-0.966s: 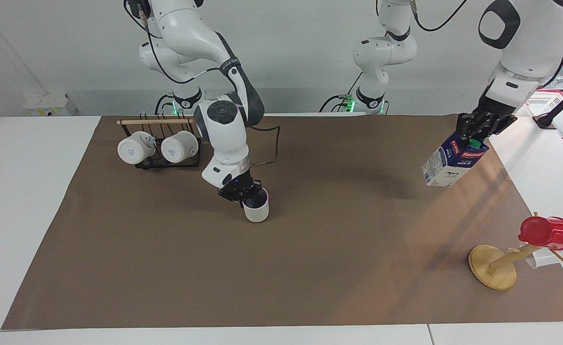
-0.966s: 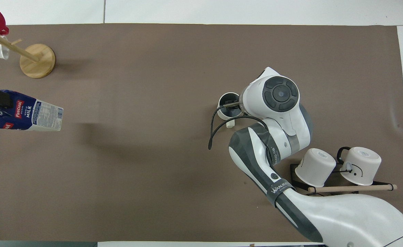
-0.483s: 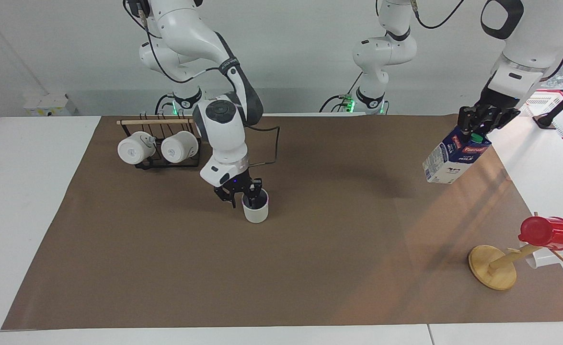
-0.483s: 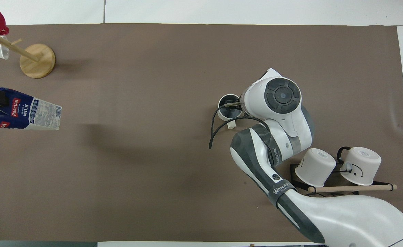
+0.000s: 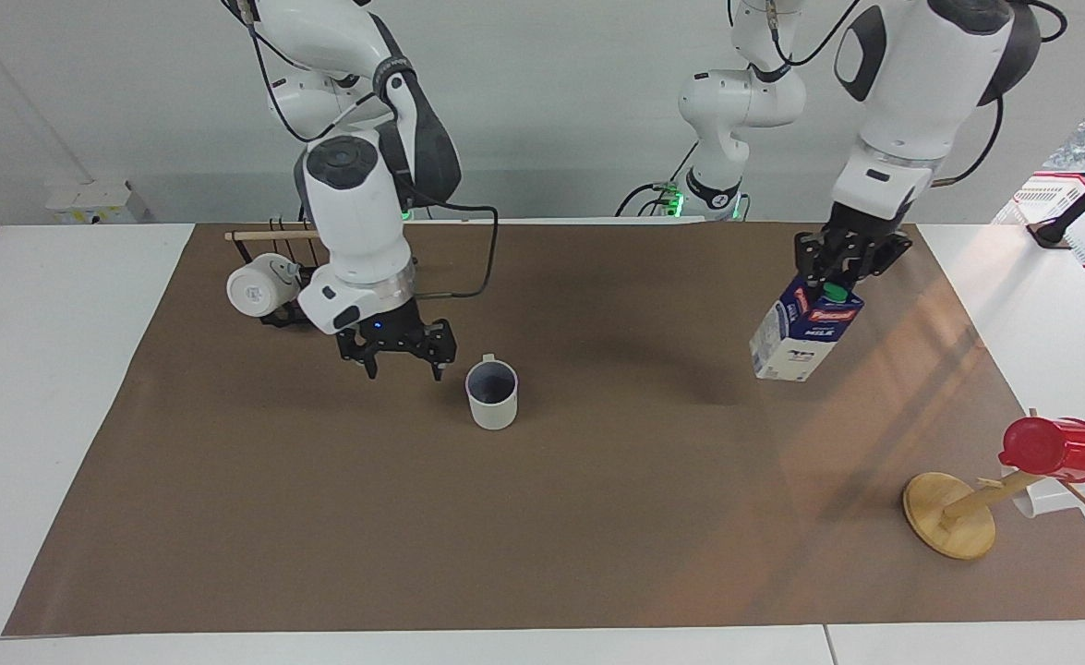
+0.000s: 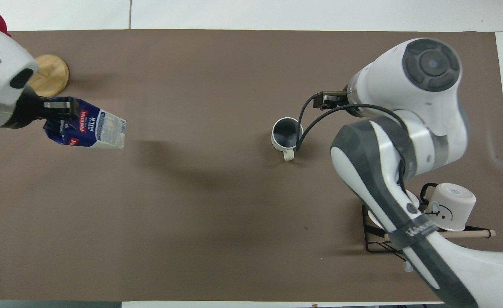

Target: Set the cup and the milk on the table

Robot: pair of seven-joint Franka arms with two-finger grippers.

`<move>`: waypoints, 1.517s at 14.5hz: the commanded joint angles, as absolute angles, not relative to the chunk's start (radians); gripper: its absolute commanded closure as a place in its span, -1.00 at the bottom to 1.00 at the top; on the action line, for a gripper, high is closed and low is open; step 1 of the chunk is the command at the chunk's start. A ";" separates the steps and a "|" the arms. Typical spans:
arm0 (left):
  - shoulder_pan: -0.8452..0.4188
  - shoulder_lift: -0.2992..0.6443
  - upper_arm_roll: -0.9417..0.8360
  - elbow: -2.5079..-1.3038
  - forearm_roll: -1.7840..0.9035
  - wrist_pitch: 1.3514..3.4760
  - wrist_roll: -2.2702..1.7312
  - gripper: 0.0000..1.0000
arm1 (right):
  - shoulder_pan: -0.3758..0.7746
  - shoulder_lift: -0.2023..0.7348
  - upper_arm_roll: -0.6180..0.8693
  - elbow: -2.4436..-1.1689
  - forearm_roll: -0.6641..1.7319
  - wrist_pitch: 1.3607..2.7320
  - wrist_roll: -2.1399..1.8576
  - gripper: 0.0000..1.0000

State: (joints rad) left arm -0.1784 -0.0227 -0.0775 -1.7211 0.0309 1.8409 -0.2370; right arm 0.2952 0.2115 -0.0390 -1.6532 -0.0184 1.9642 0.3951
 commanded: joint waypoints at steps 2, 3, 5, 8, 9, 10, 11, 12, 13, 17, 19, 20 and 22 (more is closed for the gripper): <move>-0.322 0.041 -0.067 -1.700 0.110 1.894 -0.435 1.00 | 0.215 0.167 -0.031 -1.581 -0.031 1.784 0.329 -1.00; -0.359 0.066 -0.067 -1.686 0.115 1.898 -0.471 1.00 | 0.187 0.140 -0.029 -1.597 -0.031 1.734 0.305 -1.00; -0.423 0.132 -0.067 -1.645 0.117 1.898 -0.544 1.00 | 0.154 0.069 -0.031 -1.667 -0.031 1.689 0.263 -1.00; -0.518 0.214 -0.066 -1.591 0.147 1.898 -0.681 1.00 | 0.085 -0.035 -0.031 -1.779 -0.029 1.681 0.201 -1.00; -0.541 0.227 -0.066 -1.580 0.156 1.899 -0.718 1.00 | 0.062 -0.055 -0.031 -1.793 -0.031 1.658 0.180 -1.00; -0.548 0.259 -0.067 -1.554 0.156 1.901 -0.753 1.00 | 0.029 -0.070 -0.031 -1.799 -0.031 1.617 0.148 -1.00; -0.578 0.285 -0.066 -1.537 0.160 1.905 -0.794 1.00 | 0.008 -0.075 -0.031 -1.796 -0.029 1.603 0.120 -1.00; -0.606 0.302 -0.064 -1.529 0.164 1.916 -0.813 1.00 | -0.011 -0.077 -0.031 -1.774 -0.028 1.605 0.100 -1.00; -0.612 0.314 -0.066 -1.520 0.170 1.934 -0.824 1.00 | -0.024 -0.071 -0.031 -1.717 -0.028 1.585 0.092 -1.00; -0.633 0.374 -0.064 -1.483 0.170 1.976 -0.851 1.00 | -0.025 0.015 -0.026 -1.513 -0.032 1.480 0.060 -1.00; -0.641 0.388 -0.064 -1.476 0.175 2.000 -0.857 1.00 | -0.023 0.025 -0.025 -1.503 -0.032 1.477 0.043 -1.00; -0.641 0.393 -0.063 -1.476 0.173 2.014 -0.857 1.00 | -0.021 0.025 -0.025 -1.503 -0.031 1.471 0.041 -1.00; -0.646 0.393 -0.063 -1.477 0.182 2.017 -0.857 1.00 | -0.011 0.022 -0.023 -1.505 -0.035 1.471 0.043 -1.00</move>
State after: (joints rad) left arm -0.6244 0.3766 -0.0789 -1.5045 0.1413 2.0093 -0.8307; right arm -0.0155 0.0070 -0.0270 -1.5331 -0.0221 1.4938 0.0666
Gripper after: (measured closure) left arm 0.604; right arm 0.000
